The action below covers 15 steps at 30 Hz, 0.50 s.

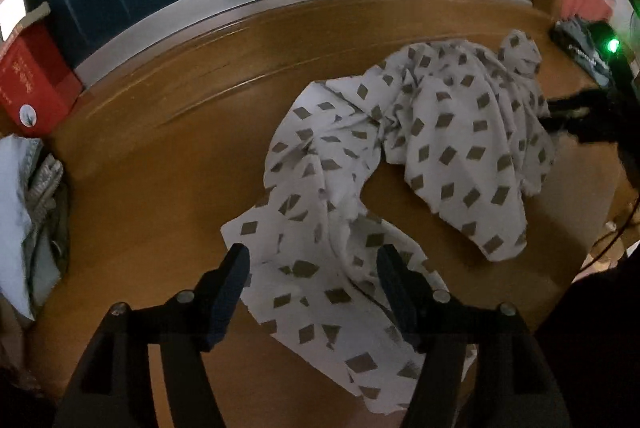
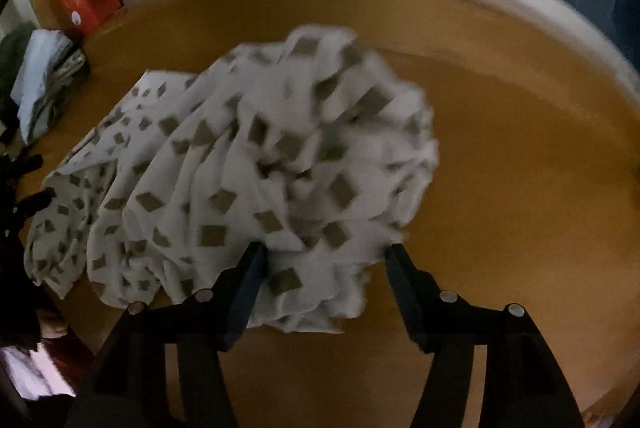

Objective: Fold clothes

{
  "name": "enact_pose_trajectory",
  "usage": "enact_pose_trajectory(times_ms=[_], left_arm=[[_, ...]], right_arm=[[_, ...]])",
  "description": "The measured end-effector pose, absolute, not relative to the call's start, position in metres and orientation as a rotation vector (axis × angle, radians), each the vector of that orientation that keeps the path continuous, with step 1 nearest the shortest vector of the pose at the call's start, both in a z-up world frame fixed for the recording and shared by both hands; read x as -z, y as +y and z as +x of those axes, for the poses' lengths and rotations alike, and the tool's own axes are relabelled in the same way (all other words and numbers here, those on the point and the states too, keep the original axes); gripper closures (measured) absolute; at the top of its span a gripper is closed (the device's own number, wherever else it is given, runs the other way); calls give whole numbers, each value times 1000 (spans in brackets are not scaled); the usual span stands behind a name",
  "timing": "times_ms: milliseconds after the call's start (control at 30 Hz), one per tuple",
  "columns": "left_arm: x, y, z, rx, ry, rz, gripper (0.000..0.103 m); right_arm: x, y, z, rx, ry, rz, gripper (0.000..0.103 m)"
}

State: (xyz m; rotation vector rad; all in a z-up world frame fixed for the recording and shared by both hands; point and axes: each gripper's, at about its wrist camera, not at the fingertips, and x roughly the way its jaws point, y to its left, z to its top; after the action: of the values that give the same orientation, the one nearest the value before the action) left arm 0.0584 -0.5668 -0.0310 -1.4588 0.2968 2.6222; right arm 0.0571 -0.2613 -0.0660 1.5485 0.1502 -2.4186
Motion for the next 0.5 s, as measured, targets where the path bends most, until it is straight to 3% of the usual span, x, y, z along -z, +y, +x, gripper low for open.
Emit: enact_pose_trajectory(times_ms=[167,333,500], left_arm=[[17,-561,52,-2754,60,-1383,39],[13,-535,39,-2796,-153,-1356,39],[22,-501,32,-2830,-65,-1417,39]], right_arm=[[68,-278,63,2367,310,1508,40],[70,-261,57,2312,146,1527,40],[66,-258,63,2291,262,1481,40]])
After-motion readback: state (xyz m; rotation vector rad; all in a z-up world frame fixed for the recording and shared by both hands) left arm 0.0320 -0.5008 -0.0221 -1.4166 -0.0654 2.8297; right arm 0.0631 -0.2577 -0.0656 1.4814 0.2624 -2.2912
